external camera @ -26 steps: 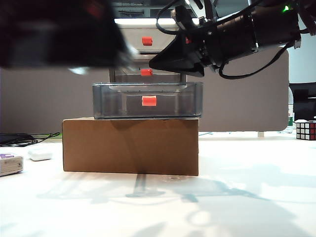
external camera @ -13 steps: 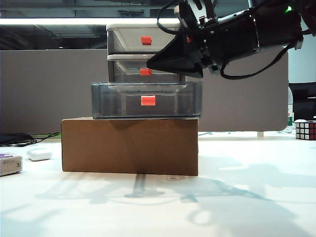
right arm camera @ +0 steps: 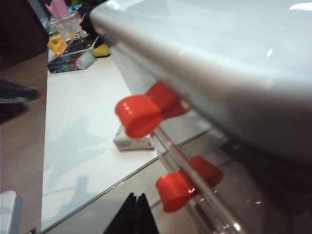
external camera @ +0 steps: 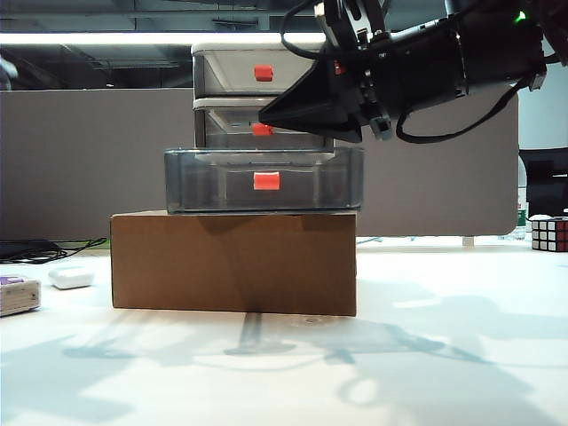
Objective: Open the third layer of the drawer on the table, pick up a pack of napkins on the table and put it in, and finally close the drawer.
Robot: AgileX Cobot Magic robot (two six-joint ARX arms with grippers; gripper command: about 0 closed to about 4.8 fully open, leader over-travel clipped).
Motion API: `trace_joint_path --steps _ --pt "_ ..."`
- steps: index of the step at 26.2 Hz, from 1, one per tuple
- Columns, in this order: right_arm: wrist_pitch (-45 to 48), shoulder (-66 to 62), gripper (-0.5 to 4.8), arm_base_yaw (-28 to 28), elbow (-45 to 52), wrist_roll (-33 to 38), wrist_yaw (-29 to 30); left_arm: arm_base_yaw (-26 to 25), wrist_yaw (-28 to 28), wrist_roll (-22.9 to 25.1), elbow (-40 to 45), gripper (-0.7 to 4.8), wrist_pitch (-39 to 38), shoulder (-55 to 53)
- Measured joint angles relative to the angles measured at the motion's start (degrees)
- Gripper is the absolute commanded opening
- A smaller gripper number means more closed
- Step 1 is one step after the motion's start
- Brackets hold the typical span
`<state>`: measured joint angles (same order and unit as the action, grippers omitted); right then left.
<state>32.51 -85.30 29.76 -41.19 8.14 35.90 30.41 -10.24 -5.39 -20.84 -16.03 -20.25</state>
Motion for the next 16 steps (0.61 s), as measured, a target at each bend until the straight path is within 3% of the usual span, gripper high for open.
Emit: trace_joint_path --steps 6,10,13,14,15,16 --pt "-0.5 0.0 -0.06 0.0 0.0 0.2 0.6 -19.6 16.5 9.2 -1.9 1.53 4.1 -13.4" --pt "-0.5 0.0 -0.06 0.0 0.0 0.6 1.9 -32.6 26.9 21.1 -2.1 1.53 7.3 -20.7" --pt "-0.8 0.0 -0.06 0.0 0.0 0.6 2.3 -36.9 27.8 19.8 -2.0 1.67 8.3 -23.1" --pt "-1.2 0.0 -0.06 0.0 0.0 0.6 2.3 -36.8 27.8 18.9 -2.0 2.18 9.9 -23.8" --pt "-1.5 0.0 -0.06 0.0 0.0 0.6 2.3 -36.9 27.8 19.4 -2.0 3.15 11.2 -24.5" --pt "-1.9 0.0 -0.06 0.0 0.0 0.6 2.3 -37.3 28.1 22.1 -2.1 3.47 12.9 -26.7"
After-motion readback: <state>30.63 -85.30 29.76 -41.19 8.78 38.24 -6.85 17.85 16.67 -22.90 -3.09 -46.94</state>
